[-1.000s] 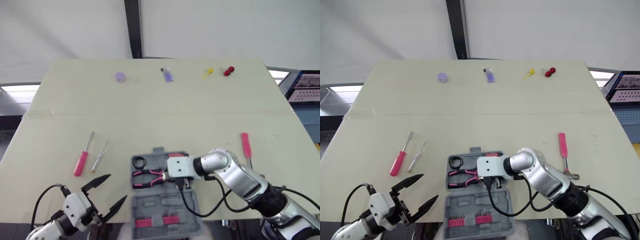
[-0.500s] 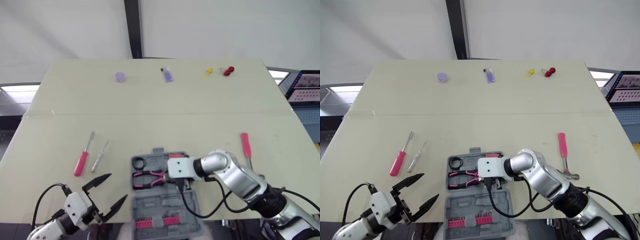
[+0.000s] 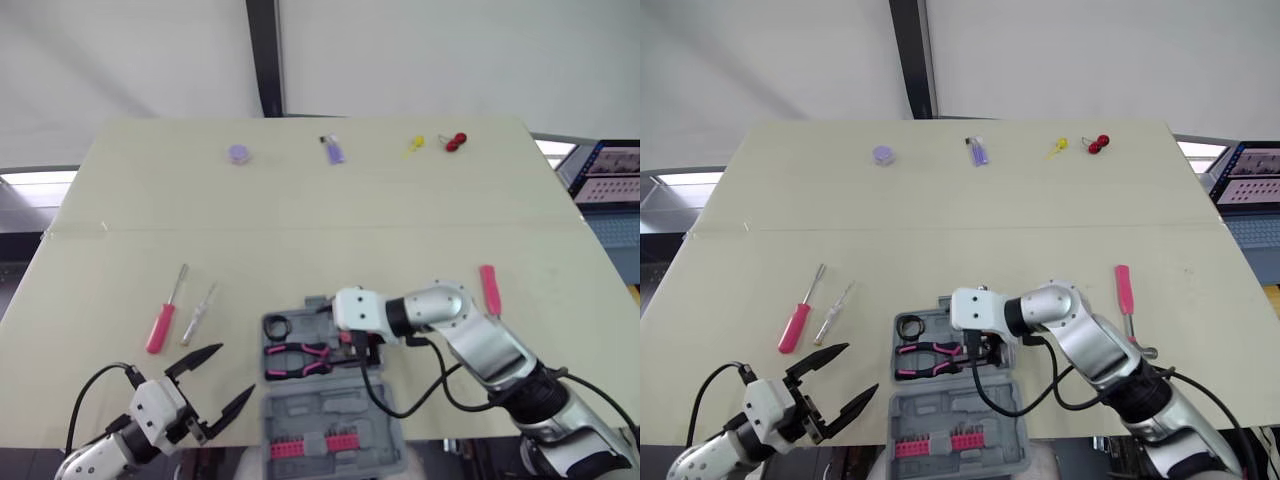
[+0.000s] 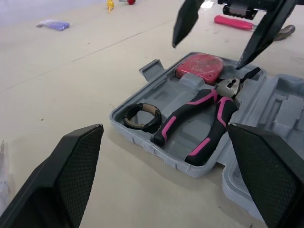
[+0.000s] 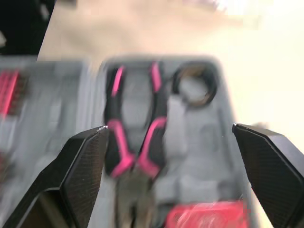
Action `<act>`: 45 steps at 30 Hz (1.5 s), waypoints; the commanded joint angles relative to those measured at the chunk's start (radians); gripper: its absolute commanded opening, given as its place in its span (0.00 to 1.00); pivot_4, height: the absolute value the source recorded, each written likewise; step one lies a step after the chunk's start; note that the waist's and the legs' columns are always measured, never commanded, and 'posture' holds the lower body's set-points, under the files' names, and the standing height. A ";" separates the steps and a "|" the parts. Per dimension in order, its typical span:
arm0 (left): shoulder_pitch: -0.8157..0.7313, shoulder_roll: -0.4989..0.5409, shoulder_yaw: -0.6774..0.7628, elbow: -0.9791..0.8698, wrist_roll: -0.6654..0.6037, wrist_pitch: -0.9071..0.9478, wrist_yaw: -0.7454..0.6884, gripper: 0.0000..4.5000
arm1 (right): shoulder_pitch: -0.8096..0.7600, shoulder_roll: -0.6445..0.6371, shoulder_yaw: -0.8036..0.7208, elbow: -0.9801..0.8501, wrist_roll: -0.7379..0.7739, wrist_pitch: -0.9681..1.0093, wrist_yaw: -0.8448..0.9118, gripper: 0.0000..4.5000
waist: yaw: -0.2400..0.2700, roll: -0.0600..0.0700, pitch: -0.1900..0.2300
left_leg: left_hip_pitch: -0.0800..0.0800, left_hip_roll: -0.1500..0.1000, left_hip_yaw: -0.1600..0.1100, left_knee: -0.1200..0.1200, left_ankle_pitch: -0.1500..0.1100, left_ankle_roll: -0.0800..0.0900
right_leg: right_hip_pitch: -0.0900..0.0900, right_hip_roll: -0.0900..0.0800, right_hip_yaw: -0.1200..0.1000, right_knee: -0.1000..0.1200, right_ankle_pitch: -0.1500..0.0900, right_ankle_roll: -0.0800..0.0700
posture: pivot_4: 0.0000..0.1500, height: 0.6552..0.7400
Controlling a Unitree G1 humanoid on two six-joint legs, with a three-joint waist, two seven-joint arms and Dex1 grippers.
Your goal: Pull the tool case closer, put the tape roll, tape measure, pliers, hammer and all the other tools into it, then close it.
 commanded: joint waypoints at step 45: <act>-0.074 0.016 -0.042 0.031 0.027 -0.006 0.023 1.00 | 0.131 0.101 0.171 0.595 -0.249 -0.271 -0.097 0.01 | -0.021 0.006 -0.040 | 0.007 0.000 0.001 -0.003 0.000 0.000 | 0.004 0.000 0.000 0.001 0.000 0.000 | 1.00 1.00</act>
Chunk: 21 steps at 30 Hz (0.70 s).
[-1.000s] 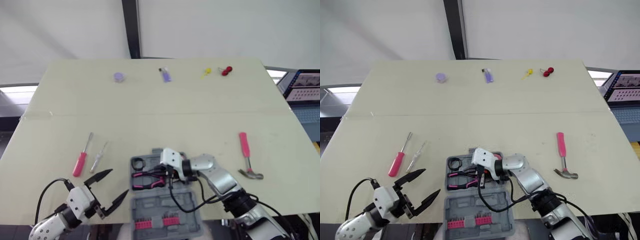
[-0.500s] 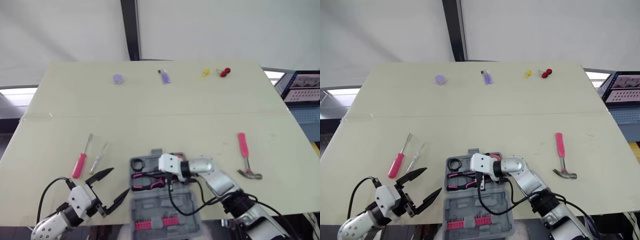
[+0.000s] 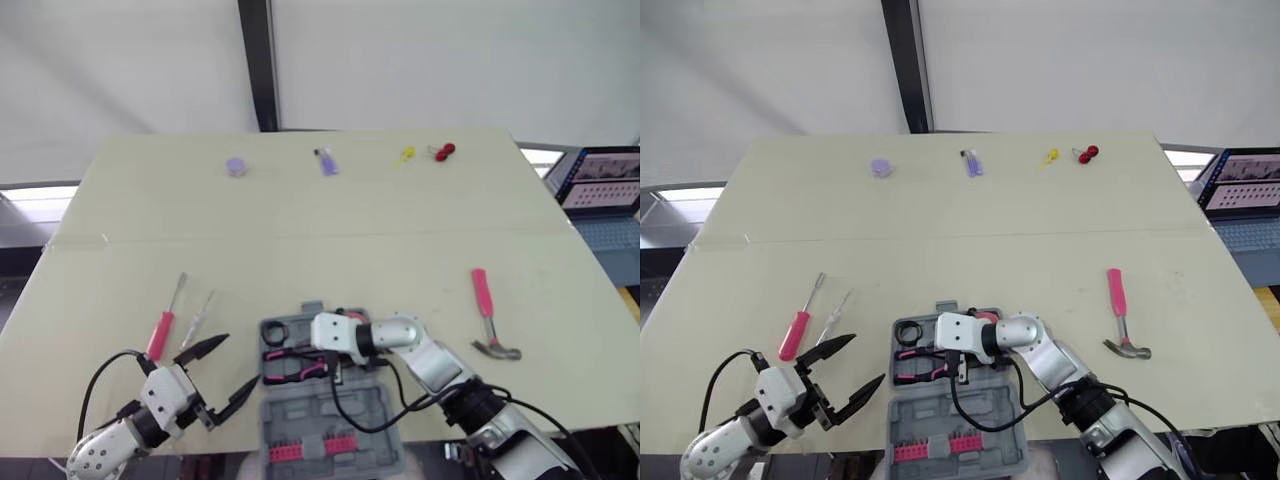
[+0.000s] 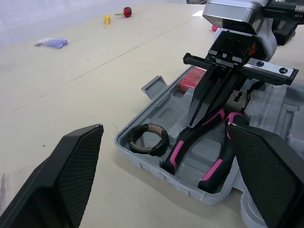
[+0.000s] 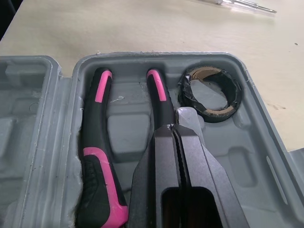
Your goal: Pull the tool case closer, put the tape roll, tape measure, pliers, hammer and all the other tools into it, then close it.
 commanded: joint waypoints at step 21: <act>-0.118 0.009 -0.033 0.018 0.087 0.058 0.075 1.00 | 0.087 0.022 -0.192 0.020 0.237 0.092 0.040 0.01 | 0.007 0.009 0.002 | 0.011 0.000 -0.001 -0.004 -0.002 0.000 | 0.013 0.000 0.000 -0.005 0.000 -0.001 | 1.00 1.00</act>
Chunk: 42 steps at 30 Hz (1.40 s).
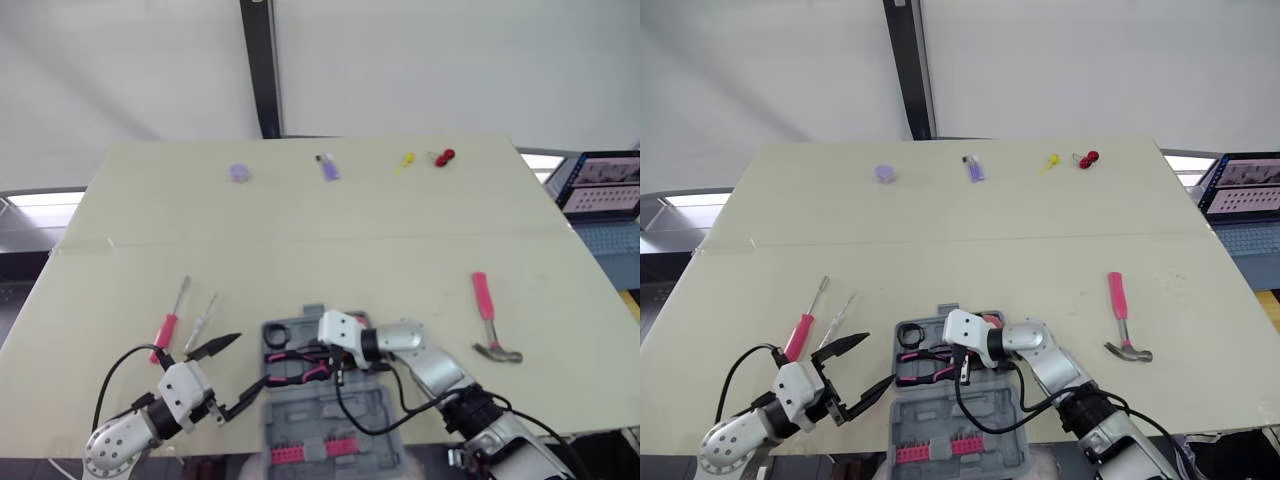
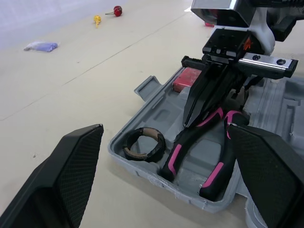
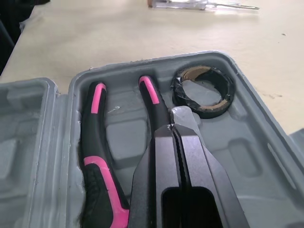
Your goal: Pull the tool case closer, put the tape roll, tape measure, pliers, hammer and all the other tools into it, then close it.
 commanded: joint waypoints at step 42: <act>-0.185 0.136 0.545 0.361 -0.110 0.370 0.352 1.00 | 0.416 -0.355 -1.096 0.262 0.337 -0.122 -0.302 0.99 | 0.006 -0.016 0.038 | -0.014 0.000 0.005 0.004 0.001 -0.001 | -0.016 0.000 0.001 0.003 0.000 0.001 | 1.00 1.00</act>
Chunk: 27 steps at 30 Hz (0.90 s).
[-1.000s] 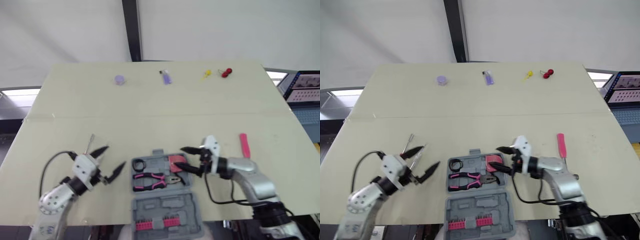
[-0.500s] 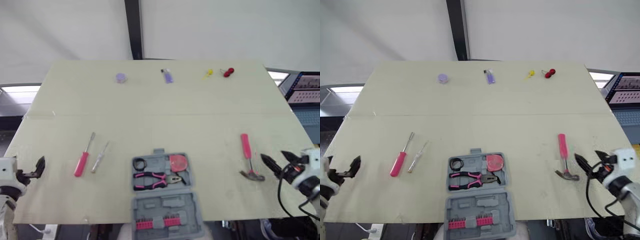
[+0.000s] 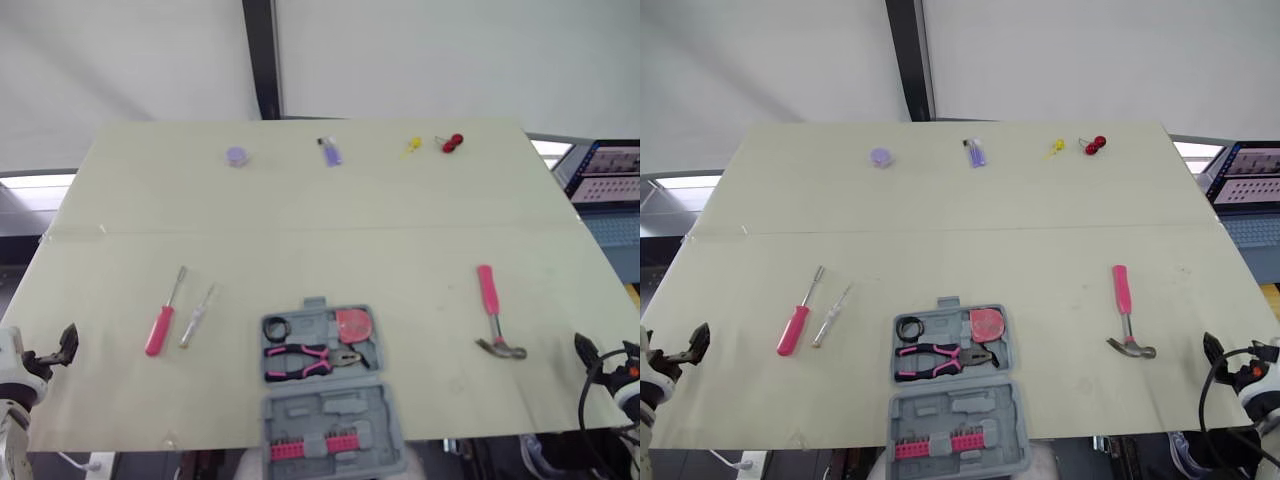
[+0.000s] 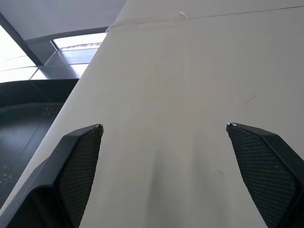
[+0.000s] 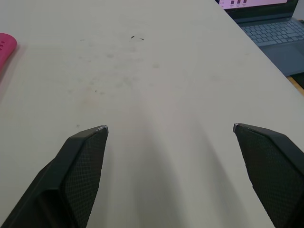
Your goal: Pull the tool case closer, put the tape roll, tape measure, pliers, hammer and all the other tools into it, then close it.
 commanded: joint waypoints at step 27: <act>-0.007 0.237 -0.809 -0.541 0.122 0.194 -0.649 0.00 | -0.020 -0.284 0.923 -0.935 -0.293 0.343 0.373 0.01 | 0.038 0.003 0.003 | -0.002 0.000 0.000 0.003 0.000 0.000 | -0.001 0.000 0.000 0.001 0.000 0.000 | 1.00 1.00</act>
